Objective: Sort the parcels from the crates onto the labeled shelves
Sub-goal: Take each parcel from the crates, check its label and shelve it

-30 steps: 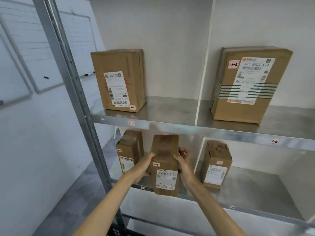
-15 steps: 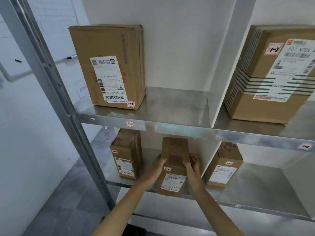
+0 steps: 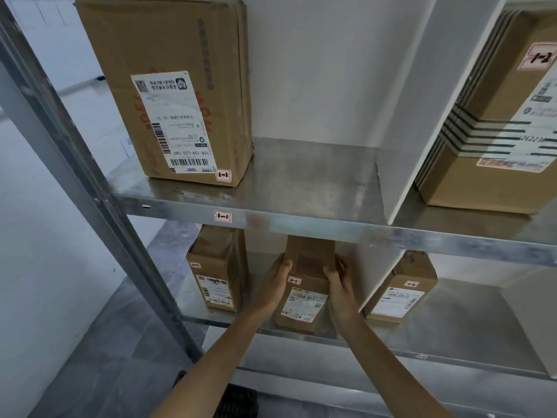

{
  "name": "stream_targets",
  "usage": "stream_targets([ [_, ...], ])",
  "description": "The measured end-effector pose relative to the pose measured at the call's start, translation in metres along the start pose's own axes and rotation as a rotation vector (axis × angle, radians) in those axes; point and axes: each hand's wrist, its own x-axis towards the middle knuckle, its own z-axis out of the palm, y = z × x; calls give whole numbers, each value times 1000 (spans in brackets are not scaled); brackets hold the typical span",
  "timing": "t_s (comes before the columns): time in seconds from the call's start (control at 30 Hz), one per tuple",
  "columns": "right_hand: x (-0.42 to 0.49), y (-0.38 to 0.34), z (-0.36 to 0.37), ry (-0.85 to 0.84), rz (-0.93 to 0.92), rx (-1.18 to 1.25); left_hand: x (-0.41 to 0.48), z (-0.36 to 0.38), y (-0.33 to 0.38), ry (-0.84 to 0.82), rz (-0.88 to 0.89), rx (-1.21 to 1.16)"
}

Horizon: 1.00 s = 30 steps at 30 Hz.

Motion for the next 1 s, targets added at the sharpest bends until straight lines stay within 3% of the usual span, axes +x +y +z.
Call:
stream_targets([
  [0.6, -3, -4, 4, -12, -46, -117, -10, 7, 8, -50, 43, 44],
  [0.77, -10, -7, 6, 14, 16, -118, -20, 10, 18, -56, -2, 83],
  [0.87, -11, -18, 7, 11, 37, -232, -29, 9, 31, 4, 6, 138],
  [1.0, -24, -32, 7, -96, -77, -457, -48, 9, 41, 105, 35, 235],
])
